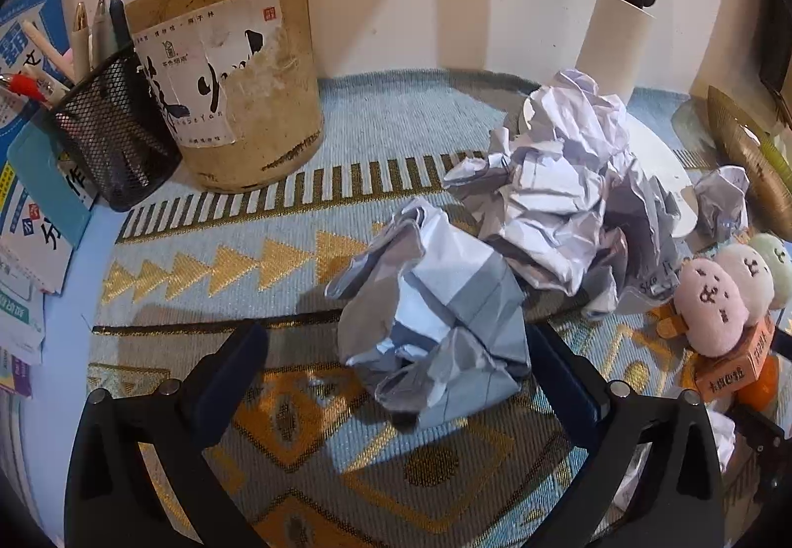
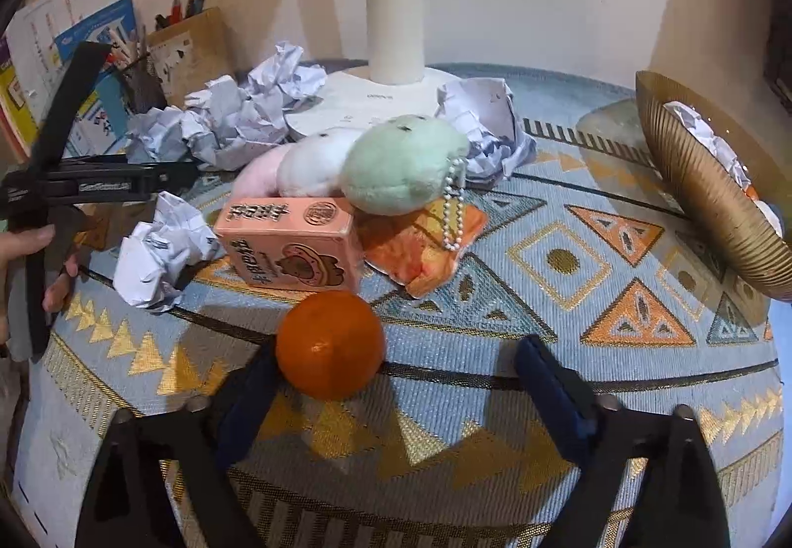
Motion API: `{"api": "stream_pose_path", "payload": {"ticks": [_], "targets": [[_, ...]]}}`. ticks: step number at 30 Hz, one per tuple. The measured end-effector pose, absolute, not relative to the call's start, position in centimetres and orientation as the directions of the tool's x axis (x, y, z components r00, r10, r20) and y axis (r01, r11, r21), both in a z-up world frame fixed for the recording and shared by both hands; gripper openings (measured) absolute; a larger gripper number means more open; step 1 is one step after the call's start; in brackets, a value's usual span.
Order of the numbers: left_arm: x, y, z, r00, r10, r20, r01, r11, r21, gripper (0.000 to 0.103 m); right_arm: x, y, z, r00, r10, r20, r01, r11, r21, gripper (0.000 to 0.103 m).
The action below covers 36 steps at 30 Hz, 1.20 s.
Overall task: Organize objects
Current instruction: 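Grasp the orange with the right tool while the left tool grasps a paper ball, then carry the orange and paper ball over the amber bowl and open both tools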
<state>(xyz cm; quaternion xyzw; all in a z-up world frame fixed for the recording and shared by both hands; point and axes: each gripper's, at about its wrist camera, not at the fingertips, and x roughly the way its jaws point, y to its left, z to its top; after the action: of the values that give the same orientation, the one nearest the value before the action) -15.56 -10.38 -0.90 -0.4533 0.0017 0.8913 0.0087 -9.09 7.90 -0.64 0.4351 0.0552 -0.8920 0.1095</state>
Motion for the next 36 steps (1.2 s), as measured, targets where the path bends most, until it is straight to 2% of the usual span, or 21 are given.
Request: {"api": "stream_pose_path", "payload": {"ticks": [2, 3, 4, 5, 16, 26, 32, 36], "targets": [[-15.9, -10.6, -1.2, -0.59, 0.006, -0.807, -0.001, -1.0, -0.007, 0.103, -8.7, 7.5, -0.3, -0.61, -0.163, -0.776, 0.27, -0.963, -0.01, 0.05], [-15.8, -10.6, -1.1, -0.595, -0.001, -0.804, 0.008, -1.0, -0.005, 0.085, -8.4, 7.0, -0.2, -0.61, -0.193, -0.769, 0.304, -0.953, -0.003, 0.039], [-15.4, -10.7, -0.7, -0.617, -0.007, -0.787, 0.02, -1.0, -0.006, 0.061, -8.1, 6.5, -0.1, -0.608, -0.214, -0.764, 0.341, -0.94, -0.008, 0.035], [-14.8, -10.8, -0.1, -0.65, -0.018, -0.76, 0.033, -0.999, -0.004, 0.052, -7.9, 6.0, 0.0, -0.613, -0.206, -0.763, 0.351, -0.936, -0.029, 0.035], [-12.0, -12.9, 2.3, -0.764, -0.053, -0.643, 0.124, -0.99, -0.067, 0.052, -6.0, 7.4, 1.8, -0.687, -0.295, -0.664, 0.357, -0.933, 0.046, 0.035], [-10.0, -12.0, 3.9, -0.831, -0.111, -0.545, 0.138, -0.99, -0.008, 0.052, -3.5, 8.6, 3.8, -0.781, -0.373, -0.501, 0.384, -0.92, 0.086, 0.035], [-10.2, -12.3, 3.2, -0.817, -0.166, -0.552, 0.193, -0.981, 0.009, 0.052, -4.3, 9.2, 3.5, -0.778, -0.349, -0.523, 0.339, -0.933, 0.117, 0.035], [-10.3, -11.2, 4.6, -0.825, -0.137, -0.548, 0.172, -0.985, -0.014, 0.052, -5.6, 11.7, 3.5, -0.755, -0.407, -0.515, 0.323, -0.913, 0.249, 0.035]]}}
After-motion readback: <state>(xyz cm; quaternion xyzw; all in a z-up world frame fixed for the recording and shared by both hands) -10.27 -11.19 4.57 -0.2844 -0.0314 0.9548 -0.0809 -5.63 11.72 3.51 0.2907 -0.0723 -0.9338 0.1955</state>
